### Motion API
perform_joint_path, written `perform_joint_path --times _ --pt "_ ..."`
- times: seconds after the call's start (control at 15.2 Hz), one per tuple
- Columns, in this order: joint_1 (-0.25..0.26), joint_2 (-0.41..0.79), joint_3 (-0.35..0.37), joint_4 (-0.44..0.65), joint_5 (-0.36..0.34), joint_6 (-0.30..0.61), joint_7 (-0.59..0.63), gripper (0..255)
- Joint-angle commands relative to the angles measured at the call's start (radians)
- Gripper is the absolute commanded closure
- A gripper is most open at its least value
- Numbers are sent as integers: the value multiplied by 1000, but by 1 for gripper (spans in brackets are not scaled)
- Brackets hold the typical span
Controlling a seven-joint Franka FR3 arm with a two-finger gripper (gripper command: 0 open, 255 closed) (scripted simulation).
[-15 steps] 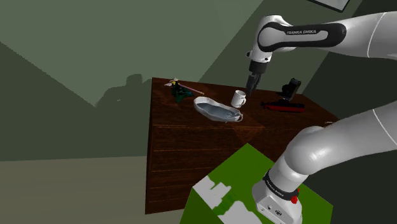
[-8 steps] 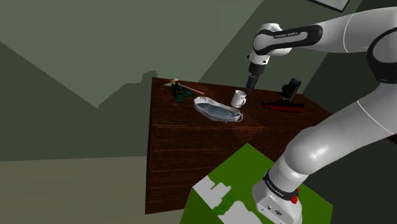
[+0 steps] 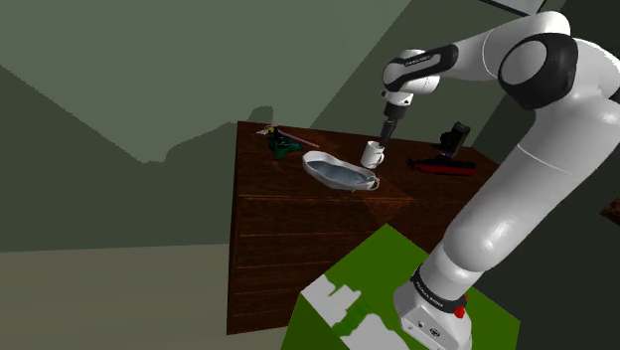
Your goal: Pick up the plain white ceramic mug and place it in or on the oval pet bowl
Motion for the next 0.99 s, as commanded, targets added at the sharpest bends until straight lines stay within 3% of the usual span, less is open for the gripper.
perform_joint_path --times 0.0,0.59,0.92 --pt "-15 84 -20 62 50 18 -69 0" --pt "-163 457 -6 417 274 2 -309 0" --pt "-168 478 3 378 287 60 -317 0"
